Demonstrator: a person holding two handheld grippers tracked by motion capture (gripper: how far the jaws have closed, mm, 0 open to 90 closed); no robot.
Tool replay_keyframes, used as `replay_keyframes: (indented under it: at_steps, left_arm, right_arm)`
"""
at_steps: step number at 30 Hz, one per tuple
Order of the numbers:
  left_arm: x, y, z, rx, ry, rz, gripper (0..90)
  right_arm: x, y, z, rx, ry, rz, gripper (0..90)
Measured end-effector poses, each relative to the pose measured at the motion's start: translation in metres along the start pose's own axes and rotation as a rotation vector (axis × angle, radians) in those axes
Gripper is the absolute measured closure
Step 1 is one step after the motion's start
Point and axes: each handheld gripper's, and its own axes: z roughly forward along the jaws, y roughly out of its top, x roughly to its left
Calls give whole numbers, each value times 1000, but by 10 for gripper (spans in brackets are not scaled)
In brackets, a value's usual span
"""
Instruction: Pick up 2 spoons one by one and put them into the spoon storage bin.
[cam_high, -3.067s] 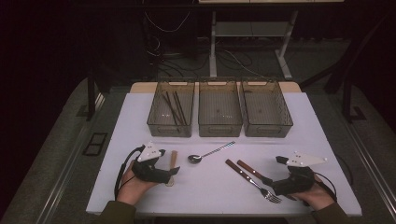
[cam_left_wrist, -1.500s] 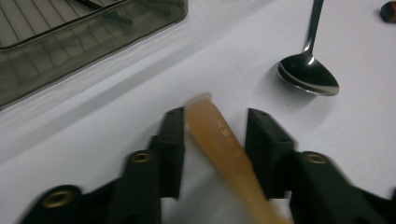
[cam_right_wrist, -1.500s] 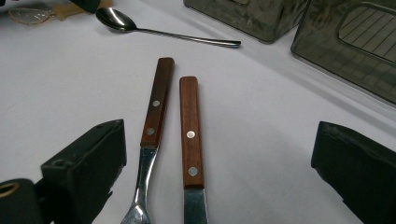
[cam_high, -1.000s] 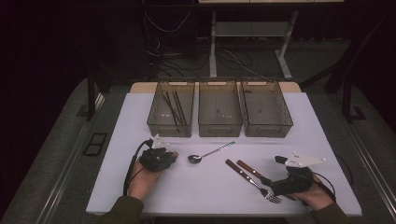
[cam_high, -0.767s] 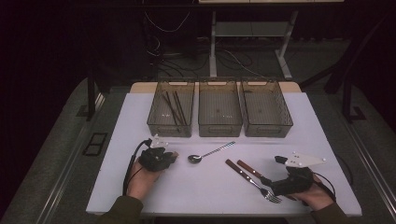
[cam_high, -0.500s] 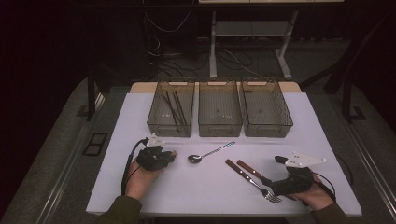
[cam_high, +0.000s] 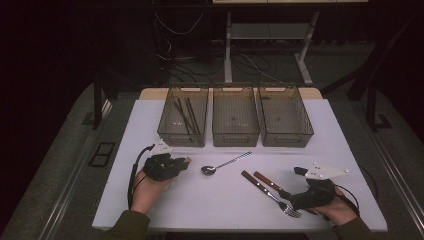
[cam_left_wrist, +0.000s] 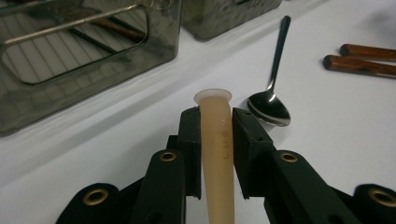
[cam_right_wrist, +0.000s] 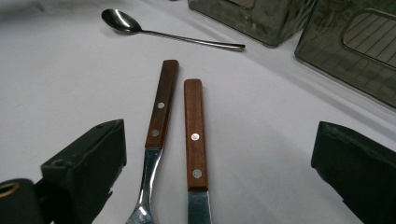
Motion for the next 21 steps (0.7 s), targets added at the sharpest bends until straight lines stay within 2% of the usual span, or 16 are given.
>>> replay_keyframes:
  at_steps: [3,7,21]
  left_arm:
    - [-1,3,-1,-24,-25,-11,734]
    - [-5,11,0,-39,-53,2,734]
    - [-4,42,11,-77,-65,22,733]
  right_arm:
    - [0,0,0,-1,-1,2,35]
    - [0,0,1,8,-1,4,34]
    - [0,0,-1,0,2,-2,35]
